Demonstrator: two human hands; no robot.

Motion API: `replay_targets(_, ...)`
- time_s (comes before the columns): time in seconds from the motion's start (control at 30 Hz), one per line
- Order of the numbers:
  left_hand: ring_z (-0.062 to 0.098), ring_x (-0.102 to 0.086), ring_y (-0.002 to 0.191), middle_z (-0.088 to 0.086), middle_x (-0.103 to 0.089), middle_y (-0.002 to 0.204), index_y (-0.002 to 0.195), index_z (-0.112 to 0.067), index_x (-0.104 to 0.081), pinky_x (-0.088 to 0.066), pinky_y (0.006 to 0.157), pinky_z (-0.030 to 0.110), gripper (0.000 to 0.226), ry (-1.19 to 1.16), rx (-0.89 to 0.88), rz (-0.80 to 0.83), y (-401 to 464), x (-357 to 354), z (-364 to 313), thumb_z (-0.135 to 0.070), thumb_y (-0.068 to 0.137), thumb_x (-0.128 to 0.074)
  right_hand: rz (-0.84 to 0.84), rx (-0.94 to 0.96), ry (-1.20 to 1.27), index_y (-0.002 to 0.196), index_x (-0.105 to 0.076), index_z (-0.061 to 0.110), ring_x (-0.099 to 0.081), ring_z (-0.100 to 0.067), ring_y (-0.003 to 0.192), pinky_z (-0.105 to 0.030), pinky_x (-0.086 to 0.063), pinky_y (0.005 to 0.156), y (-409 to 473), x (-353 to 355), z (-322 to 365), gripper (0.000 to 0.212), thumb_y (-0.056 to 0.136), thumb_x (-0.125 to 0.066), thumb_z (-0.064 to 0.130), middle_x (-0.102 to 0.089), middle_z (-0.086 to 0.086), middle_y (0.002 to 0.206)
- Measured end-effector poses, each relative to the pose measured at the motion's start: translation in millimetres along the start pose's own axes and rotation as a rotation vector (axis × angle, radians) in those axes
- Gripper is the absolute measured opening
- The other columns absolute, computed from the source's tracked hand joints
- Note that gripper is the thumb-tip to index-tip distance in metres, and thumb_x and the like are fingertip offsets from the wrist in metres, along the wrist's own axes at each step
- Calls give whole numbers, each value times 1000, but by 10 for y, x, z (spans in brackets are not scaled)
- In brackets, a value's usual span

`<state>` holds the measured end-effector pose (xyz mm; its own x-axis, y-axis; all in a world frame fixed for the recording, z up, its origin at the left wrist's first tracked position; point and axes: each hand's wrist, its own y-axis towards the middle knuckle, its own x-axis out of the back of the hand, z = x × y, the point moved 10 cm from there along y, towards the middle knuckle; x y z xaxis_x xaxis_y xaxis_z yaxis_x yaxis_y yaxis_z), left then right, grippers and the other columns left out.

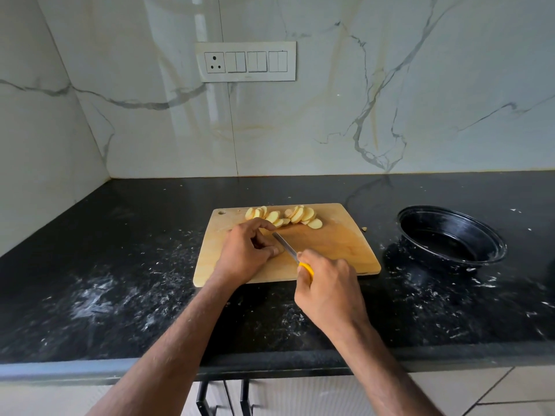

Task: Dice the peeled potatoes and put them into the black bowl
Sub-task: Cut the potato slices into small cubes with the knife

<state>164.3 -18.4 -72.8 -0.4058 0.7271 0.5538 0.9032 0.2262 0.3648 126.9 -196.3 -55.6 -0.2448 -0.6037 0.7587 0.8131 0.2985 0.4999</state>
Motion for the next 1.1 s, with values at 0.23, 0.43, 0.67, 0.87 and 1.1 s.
replay_targets(0.23, 7, -66, 80, -17, -72, 74, 103, -42, -71, -53, 89, 39, 41, 43, -22, 33, 34, -61, 36, -13, 77, -83, 56, 19, -2, 121, -65, 27, -45, -12, 68, -13, -33, 58, -17, -46, 14, 26, 96, -58, 29, -72, -2, 89)
replay_targets(0.43, 13, -60, 91, -20, -65, 90, 102, -41, -76, -49, 94, 49, 35, 173, -46, 67, 93, -134, 33, -14, 81, -78, 141, 9, 9, 126, -60, 26, -46, -12, 79, -16, -34, 62, -17, -112, 22, 28, 99, -55, 26, -69, -3, 100)
replay_targets(0.67, 8, -62, 94, -18, -69, 100, 95, -39, -77, -52, 94, 48, 29, 145, -54, 106, 117, -174, 50, -13, 83, -77, 160, -28, 8, 118, -62, 25, -48, -11, 73, -14, -29, 52, -139, -63, 21, 21, 98, -55, 23, -66, -1, 91)
replay_targets(0.87, 3, -62, 95, -24, -66, 97, 94, -39, -76, -51, 97, 46, 25, 151, -44, 117, 109, -182, 32, -17, 85, -78, 137, -35, -10, 109, -66, 25, -51, -11, 68, -19, -39, 54, -248, 78, -54, 16, 94, -59, 23, -71, 3, 86)
replay_targets(1.1, 7, -63, 88, -15, -70, 89, 114, -39, -69, -54, 87, 34, 39, 100, 33, 66, 66, -103, 88, -22, 80, -82, -78, -50, 36, 94, -68, 21, -61, -22, 57, -38, -51, 51, -196, 289, -29, 8, 88, -67, 16, -69, 4, 68)
